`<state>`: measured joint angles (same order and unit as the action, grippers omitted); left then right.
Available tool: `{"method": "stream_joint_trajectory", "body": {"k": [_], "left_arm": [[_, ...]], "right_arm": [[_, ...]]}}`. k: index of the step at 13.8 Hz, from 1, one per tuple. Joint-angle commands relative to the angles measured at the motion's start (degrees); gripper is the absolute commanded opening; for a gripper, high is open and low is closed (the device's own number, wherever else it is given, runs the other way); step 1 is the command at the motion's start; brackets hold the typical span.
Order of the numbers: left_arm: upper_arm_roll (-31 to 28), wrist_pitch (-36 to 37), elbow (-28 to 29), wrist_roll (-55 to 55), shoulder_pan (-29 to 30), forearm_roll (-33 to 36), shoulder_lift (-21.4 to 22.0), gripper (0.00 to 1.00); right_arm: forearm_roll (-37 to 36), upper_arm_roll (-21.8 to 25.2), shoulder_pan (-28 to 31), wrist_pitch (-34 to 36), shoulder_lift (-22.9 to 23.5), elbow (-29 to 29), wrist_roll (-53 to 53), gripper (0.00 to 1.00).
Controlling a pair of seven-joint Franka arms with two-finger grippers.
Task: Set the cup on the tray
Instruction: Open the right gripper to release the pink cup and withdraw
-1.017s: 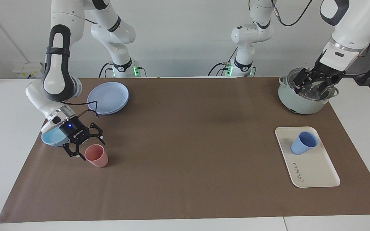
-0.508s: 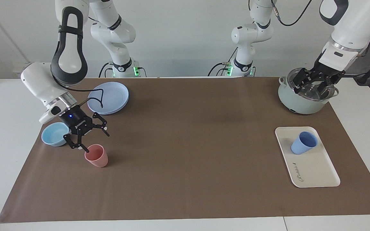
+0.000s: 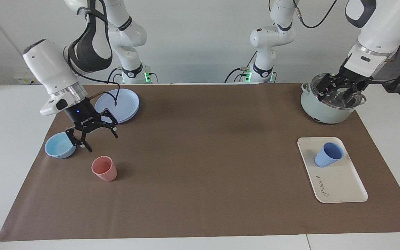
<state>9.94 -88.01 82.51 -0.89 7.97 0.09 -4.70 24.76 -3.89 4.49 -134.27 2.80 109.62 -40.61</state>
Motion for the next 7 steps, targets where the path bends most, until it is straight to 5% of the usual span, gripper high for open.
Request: {"method": "stream_joint_trajectory", "body": {"k": [1, 7], "left_arm": [[-0.27, -0.58, 1.95, 0.36, 0.20, -0.79, 1.80, 1.00], [-0.27, -0.14, 2.04, 0.09, 0.46, -0.79, 1.88, 1.00]], "right_arm": [[-7.42, 0.20, 1.31, 6.01, -3.58, 0.25, 10.16, 1.00], [-20.70, 0.20, 0.96, 22.96, -9.13, -3.52, 34.42, 1.00]]}}
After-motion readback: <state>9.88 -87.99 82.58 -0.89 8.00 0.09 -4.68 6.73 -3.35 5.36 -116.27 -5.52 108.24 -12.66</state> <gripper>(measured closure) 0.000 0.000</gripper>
